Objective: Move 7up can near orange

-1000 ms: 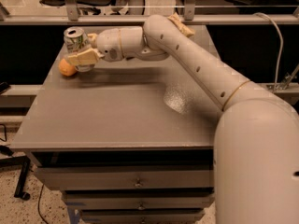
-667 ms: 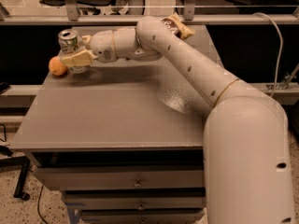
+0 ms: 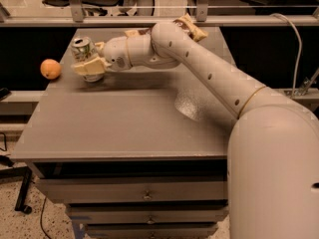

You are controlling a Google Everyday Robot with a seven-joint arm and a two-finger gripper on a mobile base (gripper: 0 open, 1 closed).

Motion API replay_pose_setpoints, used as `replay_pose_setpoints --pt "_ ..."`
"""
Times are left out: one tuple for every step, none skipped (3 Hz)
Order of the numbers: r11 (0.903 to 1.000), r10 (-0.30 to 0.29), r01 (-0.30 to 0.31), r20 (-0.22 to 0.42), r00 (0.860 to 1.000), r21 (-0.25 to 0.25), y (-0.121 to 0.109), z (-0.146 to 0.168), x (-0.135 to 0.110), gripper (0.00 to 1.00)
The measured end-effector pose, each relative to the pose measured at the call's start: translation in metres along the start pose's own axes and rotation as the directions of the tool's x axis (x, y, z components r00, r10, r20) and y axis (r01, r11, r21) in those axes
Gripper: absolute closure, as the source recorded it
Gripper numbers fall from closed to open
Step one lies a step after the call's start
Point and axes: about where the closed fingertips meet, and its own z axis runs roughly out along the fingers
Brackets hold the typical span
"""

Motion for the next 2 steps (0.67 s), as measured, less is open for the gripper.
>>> replay_pose_setpoints --pt "0.9999 0.011 -0.011 0.002 1.0 0.006 -0.0004 -0.0019 0.0057 0.83" --pt "0.9998 0.019 -0.019 0.008 1.0 0.005 -0.0001 -0.0016 0.0091 0.59"
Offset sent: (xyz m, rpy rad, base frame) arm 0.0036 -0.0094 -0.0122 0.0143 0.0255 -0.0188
